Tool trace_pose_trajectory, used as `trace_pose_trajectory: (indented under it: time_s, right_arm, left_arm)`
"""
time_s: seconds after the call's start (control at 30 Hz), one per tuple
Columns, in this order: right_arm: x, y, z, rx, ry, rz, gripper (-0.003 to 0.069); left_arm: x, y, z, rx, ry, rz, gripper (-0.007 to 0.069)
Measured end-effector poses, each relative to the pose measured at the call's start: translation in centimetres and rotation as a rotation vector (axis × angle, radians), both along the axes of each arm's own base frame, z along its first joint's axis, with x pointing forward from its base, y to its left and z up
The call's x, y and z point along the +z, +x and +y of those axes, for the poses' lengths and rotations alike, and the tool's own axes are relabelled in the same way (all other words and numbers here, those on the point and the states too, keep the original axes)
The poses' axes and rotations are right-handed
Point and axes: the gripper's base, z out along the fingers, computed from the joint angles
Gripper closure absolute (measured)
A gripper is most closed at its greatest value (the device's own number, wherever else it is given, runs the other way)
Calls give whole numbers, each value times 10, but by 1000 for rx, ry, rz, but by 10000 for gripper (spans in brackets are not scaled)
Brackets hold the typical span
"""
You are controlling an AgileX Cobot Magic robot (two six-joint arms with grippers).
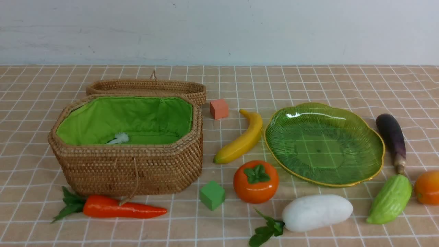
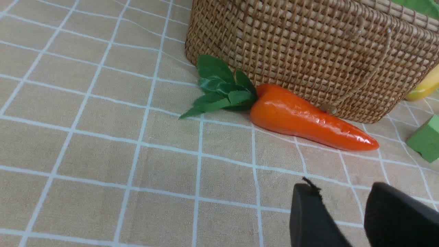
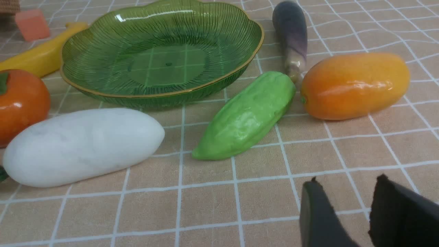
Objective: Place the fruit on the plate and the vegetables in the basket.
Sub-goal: Use the left arm to grab a carrot and put it into the left basket
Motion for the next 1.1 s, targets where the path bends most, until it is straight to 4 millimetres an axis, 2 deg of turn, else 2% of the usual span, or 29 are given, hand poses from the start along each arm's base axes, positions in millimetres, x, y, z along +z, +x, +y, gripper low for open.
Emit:
trace_pose_trajectory:
  time_s: [0.9,0.97,1.1]
  right_arm:
    - [0,0,0,0,0,0,417]
    - [0,0,0,0,0,0,417]
    - [0,0,0,0,0,0,417]
  left_arm:
    - [2,1,0,3,5,-23,386]
    - [8,2,0,15,-39,-84,386]
    - [20,4,-1,66,-379,-184,386]
